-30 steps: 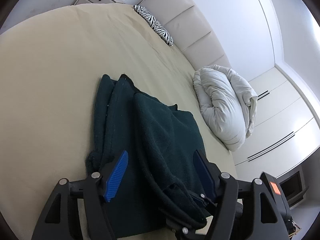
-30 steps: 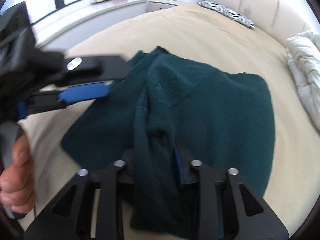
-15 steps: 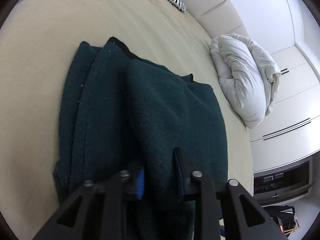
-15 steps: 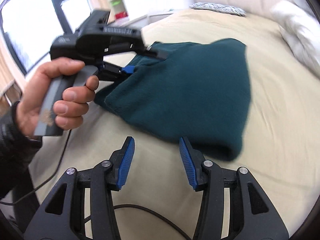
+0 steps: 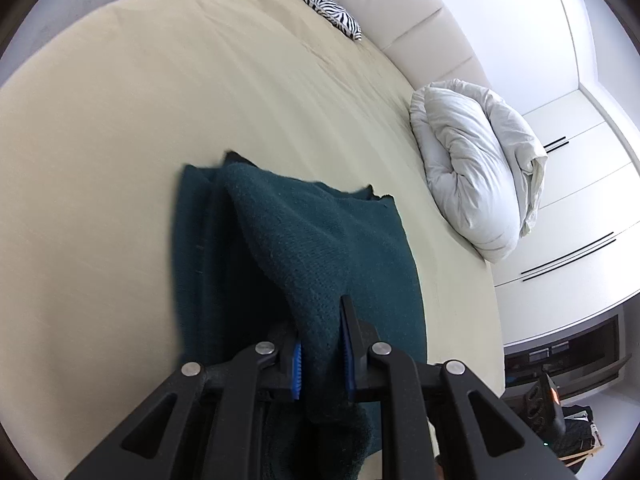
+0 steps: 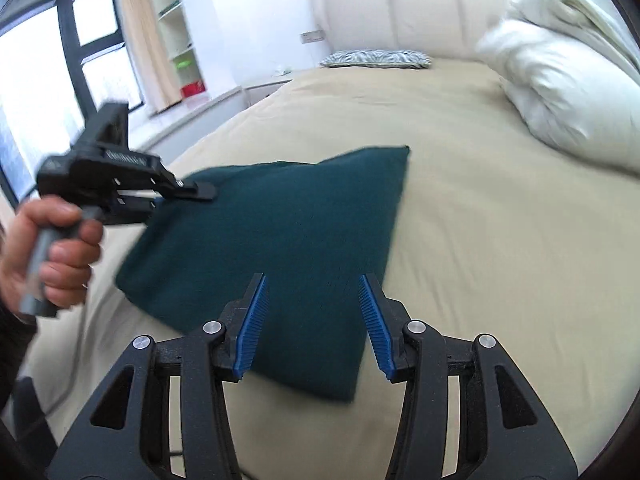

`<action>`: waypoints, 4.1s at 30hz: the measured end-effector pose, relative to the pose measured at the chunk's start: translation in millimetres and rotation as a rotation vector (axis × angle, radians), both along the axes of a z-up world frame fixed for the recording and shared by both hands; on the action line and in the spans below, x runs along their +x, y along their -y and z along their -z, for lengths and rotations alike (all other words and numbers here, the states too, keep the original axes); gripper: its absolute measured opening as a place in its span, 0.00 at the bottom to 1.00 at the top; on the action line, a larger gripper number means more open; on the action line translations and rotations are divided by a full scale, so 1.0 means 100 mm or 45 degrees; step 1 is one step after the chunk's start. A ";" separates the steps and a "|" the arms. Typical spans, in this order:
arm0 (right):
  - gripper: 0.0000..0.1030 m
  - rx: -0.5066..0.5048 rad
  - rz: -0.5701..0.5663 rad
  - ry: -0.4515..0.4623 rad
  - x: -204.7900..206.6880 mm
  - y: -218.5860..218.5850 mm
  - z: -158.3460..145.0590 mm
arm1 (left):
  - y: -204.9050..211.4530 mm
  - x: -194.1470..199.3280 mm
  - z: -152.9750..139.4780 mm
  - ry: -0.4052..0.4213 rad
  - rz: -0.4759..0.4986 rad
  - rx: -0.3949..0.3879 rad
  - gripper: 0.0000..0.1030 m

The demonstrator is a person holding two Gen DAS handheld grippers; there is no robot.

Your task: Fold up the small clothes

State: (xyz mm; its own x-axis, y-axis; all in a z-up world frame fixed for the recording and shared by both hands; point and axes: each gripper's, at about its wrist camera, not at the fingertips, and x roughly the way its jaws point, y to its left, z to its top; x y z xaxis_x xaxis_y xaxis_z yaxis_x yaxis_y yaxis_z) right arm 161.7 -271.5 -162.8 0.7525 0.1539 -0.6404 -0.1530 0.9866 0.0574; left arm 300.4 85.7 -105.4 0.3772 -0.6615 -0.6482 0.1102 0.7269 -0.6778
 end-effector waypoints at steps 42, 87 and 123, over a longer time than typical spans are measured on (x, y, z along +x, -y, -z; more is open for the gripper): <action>0.50 0.448 0.015 -0.250 0.06 0.51 0.22 | 0.05 -0.68 0.34 0.405 -0.048 0.400 0.04; 0.46 0.922 -0.121 -0.495 2.61 0.21 0.27 | 0.12 -0.21 0.32 0.296 -0.028 0.223 0.38; 0.72 1.017 0.062 -0.373 1.00 1.21 0.44 | -0.53 0.00 0.35 0.055 -0.093 0.031 0.65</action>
